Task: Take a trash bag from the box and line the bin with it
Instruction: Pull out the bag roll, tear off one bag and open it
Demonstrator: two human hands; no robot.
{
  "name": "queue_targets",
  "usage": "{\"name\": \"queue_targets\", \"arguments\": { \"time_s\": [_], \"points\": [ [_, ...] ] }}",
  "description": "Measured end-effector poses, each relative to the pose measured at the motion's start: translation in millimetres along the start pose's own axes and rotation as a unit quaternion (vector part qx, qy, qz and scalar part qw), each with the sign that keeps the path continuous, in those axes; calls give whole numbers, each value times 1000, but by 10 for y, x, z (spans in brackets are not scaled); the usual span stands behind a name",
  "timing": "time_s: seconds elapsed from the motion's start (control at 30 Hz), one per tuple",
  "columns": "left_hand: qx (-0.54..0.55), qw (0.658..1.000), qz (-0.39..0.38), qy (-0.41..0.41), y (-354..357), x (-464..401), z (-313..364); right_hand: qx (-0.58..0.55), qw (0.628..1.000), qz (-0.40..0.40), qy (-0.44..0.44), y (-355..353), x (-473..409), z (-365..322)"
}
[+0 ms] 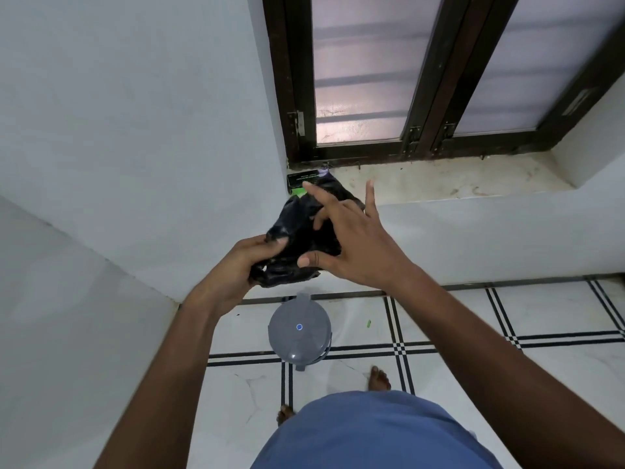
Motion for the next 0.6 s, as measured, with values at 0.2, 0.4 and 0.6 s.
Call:
{"name": "queue_targets", "arguments": {
  "time_s": [0.2, 0.4, 0.6],
  "points": [
    [-120, 993, -5, -7, -68, -21, -75, 64, 997, 15, -43, 10, 43, -129],
    [-136, 988, 77, -12, -188, -4, -14, -142, 988, -12, 54, 156, 128, 176],
    [-328, 876, 352, -40, -760, 171, 17, -475, 836, 56, 267, 73, 433, 428]
  ]
}}
Point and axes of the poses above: each hand's wrist, its own x-axis away from the middle knuckle, its own y-axis out of the palm, z = x × y, the point moved 10 cm from there along -x, towards the middle knuckle, and after that the axes turned 14 degrees about -y, right-handed, at the moved point
